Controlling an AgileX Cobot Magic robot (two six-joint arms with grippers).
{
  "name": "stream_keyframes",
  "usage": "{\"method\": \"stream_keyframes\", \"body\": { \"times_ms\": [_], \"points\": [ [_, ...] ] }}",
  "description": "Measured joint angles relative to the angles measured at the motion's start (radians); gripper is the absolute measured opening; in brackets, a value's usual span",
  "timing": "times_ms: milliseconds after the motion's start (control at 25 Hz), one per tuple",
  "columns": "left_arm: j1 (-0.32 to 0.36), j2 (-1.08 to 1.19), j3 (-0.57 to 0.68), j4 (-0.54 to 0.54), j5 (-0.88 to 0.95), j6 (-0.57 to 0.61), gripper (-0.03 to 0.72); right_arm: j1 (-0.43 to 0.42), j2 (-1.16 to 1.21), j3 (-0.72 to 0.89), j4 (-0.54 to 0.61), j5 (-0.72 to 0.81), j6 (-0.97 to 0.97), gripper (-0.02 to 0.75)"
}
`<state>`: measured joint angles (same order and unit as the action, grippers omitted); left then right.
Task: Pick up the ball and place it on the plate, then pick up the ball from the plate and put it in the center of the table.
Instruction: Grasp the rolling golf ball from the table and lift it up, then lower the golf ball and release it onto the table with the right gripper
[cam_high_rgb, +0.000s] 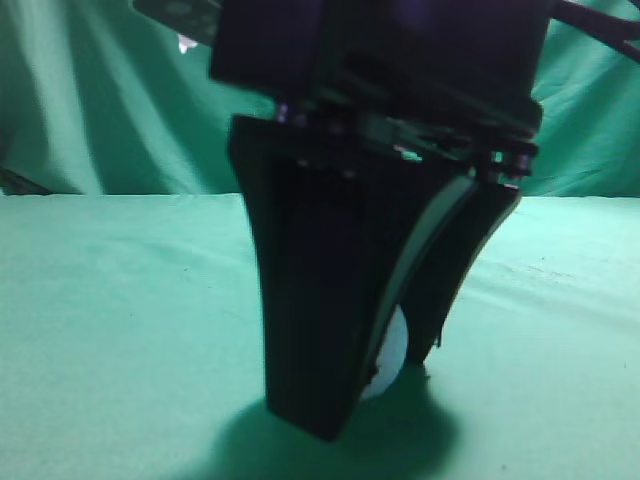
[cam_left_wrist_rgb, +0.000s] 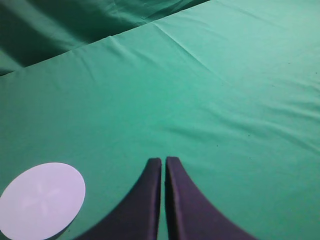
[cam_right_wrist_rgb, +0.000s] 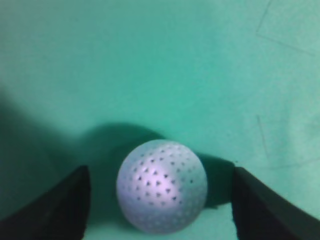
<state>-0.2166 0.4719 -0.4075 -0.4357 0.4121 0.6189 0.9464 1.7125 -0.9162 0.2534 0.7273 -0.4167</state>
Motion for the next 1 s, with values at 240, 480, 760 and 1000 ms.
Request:
{"method": "stream_keyframes", "body": {
  "times_ms": [240,480,760,1000],
  "points": [
    [0.0,0.0,0.0,0.002,0.0,0.0,0.0,0.0,0.004,-0.002,0.0,-0.014,0.0,0.316],
    [0.0,0.0,0.0,0.004,0.0,0.0,0.0,-0.021,-0.002,-0.112,0.0,0.085,0.015,0.316],
    [0.0,0.0,0.0,0.004,0.0,0.0,0.0,-0.187,-0.067,-0.371,-0.008,0.162,0.052,0.316],
    [0.0,0.0,0.0,-0.024,0.0,0.0,0.0,-0.253,-0.02,-0.477,-0.031,0.063,0.053,0.316]
  ]
}}
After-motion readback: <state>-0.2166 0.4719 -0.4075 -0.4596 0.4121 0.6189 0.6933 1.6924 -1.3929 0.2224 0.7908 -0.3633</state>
